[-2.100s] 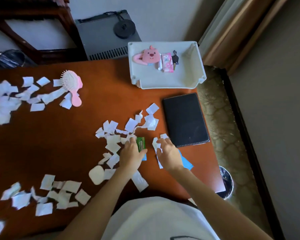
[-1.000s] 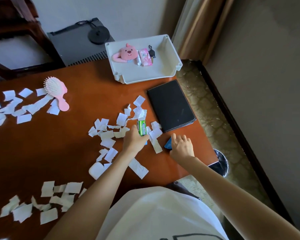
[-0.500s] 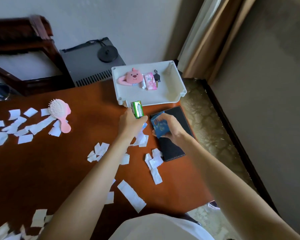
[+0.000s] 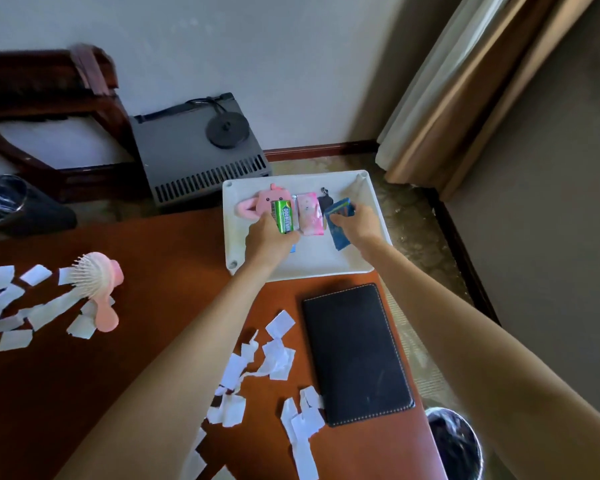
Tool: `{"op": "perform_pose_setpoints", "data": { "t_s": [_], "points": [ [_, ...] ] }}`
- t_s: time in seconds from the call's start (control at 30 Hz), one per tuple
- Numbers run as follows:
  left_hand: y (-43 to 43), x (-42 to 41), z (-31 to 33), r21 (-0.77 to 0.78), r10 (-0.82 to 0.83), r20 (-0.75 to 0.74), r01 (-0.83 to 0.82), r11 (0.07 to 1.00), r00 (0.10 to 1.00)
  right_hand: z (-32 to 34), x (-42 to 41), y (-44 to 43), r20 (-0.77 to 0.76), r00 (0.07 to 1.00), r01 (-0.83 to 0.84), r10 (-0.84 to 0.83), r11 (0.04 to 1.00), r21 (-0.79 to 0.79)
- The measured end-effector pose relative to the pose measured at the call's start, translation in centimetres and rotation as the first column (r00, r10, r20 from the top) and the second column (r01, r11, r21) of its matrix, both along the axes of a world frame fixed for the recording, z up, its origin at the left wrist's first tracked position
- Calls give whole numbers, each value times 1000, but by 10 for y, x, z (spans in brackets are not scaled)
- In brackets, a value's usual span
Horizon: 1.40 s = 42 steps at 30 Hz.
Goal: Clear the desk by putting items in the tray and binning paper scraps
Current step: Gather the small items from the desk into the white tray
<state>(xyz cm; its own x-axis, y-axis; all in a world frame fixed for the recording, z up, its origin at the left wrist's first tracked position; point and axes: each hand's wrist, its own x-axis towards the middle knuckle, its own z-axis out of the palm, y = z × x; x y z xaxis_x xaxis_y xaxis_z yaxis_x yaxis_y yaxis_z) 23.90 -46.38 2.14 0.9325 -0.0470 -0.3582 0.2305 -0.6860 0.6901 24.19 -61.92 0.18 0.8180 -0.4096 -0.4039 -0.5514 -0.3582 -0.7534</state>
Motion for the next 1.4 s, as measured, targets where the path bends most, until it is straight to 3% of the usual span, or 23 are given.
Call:
{"op": "perform_pose_setpoints", "data": {
  "t_s": [0.1,0.23,0.33,0.5,0.63,0.77,0.9,1.0,1.2,1.4],
  "points": [
    [-3,11,-17,57,-11,-21,13,998,1000,-14,11,-9,-112,992,-61,52,995,-77],
    [-2,16,-34,148,7,-48,0,989,999,-29,12,-12,-141,988,-67,65,998,-6],
    [0,19,-40,182,20,-91,-3,983,996,-41,8,-8,-147,989,15,0,995,97],
    [5,25,-45,212,73,-184,-33,977,980,-50,6,0,-124,984,143,-129,984,111],
    [6,33,-49,172,174,-295,-127,977,940,-48,5,13,-104,994,55,-43,991,119],
    [7,38,-56,239,222,-342,-144,960,913,-48,6,26,-87,992,-84,95,989,125],
    [11,39,-60,339,143,-359,-14,941,923,-52,2,40,-146,987,-46,69,986,158],
    [14,36,-60,430,66,-265,57,901,962,-58,-2,47,-195,977,-77,91,994,79],
    [17,42,-58,632,-171,-168,239,737,971,-47,-5,47,-314,900,-384,302,889,-248],
    [24,50,-57,673,-272,-160,307,673,949,-42,-8,49,-405,771,-618,491,729,-294]
  ]
}}
